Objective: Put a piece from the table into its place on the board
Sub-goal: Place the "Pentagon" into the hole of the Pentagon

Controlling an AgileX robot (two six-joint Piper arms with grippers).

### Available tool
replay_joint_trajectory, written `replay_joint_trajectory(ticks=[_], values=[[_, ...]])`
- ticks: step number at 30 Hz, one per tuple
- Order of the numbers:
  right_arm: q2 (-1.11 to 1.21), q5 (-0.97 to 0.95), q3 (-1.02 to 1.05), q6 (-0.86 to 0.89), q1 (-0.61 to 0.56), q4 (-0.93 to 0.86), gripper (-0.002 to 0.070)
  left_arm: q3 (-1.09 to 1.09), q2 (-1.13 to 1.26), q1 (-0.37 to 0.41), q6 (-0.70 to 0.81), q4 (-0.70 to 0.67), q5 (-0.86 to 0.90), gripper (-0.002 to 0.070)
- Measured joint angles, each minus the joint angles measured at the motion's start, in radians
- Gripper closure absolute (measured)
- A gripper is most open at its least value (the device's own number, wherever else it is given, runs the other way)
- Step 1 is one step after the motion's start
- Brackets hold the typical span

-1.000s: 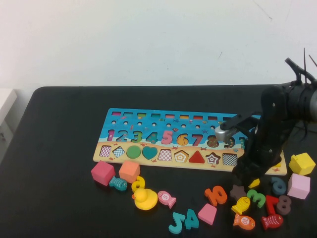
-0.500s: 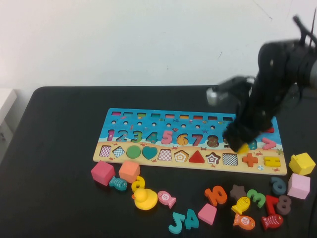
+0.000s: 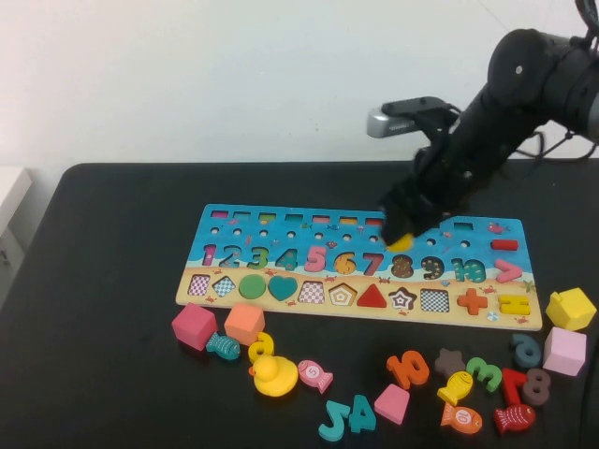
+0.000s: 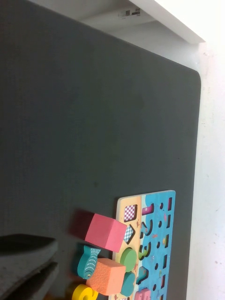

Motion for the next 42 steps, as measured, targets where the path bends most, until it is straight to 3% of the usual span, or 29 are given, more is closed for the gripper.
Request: replay_joint_trajectory(ticks=[4, 12, 24, 42], values=[[0.031, -0.031, -0.003, -0.007, 0.017, 0.099, 0.0318, 0.0, 0.0, 0.0, 0.0, 0.0, 0.0, 0.0677], [0.148, -0.065, -0.016, 0.045, 0.11, 0.106, 0.0318, 0.0, 0.0, 0.0, 0.0, 0.0, 0.0, 0.0677], [0.28, -0.043, -0.198, 0.274, 0.143, -0.141, 0.0318, 0.0, 0.0, 0.0, -0.002, 0.0, 0.0, 0.0676], [0.319, -0.032, -0.238, 0.356, 0.165, -0.132, 0.0318, 0.0, 0.0, 0.0, -0.002, 0.0, 0.0, 0.0676]])
